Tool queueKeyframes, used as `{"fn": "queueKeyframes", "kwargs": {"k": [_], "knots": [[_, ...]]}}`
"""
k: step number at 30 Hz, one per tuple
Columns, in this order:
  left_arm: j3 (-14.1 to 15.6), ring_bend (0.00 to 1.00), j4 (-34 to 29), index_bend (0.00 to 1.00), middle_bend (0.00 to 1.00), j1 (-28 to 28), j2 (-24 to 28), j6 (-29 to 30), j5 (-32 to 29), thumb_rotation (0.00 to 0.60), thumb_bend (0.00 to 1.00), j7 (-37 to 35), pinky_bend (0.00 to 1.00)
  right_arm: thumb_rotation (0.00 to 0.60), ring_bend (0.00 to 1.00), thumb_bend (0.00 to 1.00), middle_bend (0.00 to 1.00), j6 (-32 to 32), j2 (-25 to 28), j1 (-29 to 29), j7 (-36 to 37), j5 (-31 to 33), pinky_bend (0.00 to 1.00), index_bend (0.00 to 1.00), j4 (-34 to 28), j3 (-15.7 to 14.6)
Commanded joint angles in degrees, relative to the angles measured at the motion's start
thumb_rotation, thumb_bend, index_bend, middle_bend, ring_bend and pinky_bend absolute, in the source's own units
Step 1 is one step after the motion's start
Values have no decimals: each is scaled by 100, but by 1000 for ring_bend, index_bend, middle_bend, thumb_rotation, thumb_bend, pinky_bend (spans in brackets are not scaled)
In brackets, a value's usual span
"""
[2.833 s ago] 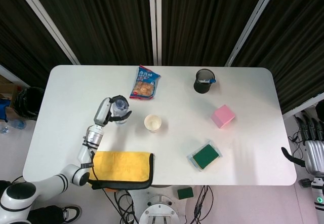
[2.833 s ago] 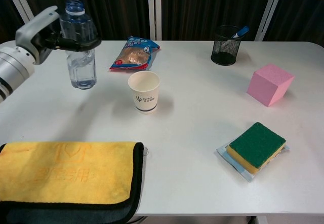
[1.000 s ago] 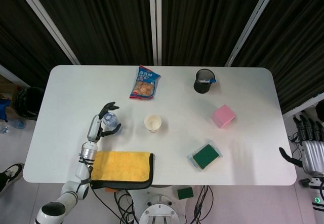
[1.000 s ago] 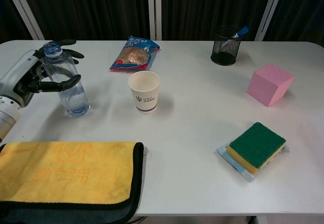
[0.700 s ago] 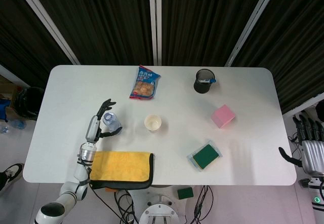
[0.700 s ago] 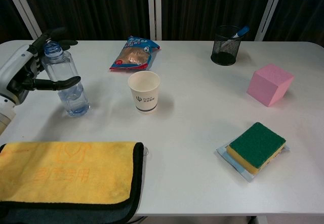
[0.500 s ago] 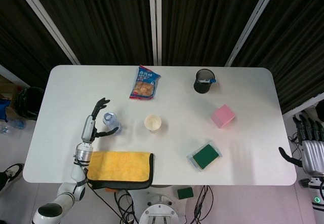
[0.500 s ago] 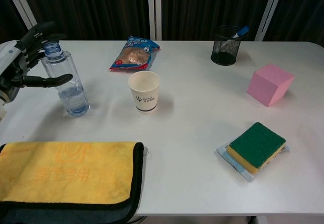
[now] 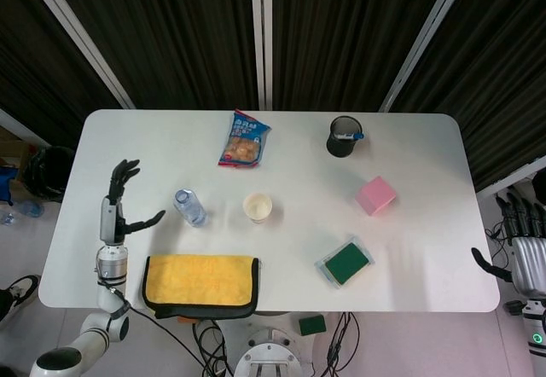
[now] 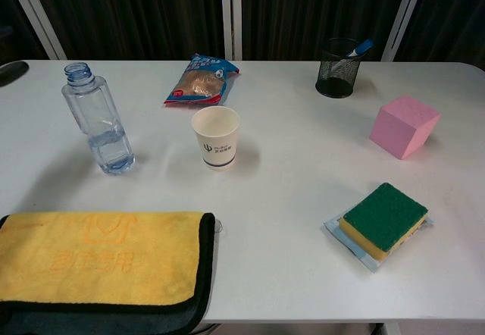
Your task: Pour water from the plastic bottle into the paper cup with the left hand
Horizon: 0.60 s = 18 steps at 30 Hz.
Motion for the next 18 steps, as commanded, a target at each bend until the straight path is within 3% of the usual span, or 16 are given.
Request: {"fn": "queueKeyframes", "kwargs": {"k": [1,5,9,12,14,18], "knots": [[-306,80,-1187,77,151,45,962,674,23,600,89,457,194,508,0,214,0,-8,-17,0,-4,-11,0,0,14,-13],[411,105,-3325,146,186,364,2803,67,471,600,150,2486,207,506,0,214,0,-28,-74,0,20,-32,0,0,64,-44],[1310,141,-4556,197,209,498,4184,-897,870,600,144,5288,249,507,0,213,0,-51,-96,-11,4,-35,0,0,130,-76],[1644,89,-5333,153,161,614,4571,-1473,751,589,105,7189,232,506,0,213,0,-86,-108,-24,-43,-49,0,0,195,-127],[1708,57,-5564,138,128,709,4571,-1553,682,562,85,7768,211,506,0,213,0,-128,-129,-32,-70,-39,0,0,245,-161],[1705,28,-5589,101,68,966,4376,-1417,583,418,63,8393,190,507,0,199,0,-228,-217,-48,-116,-33,0,0,414,-251]]}}
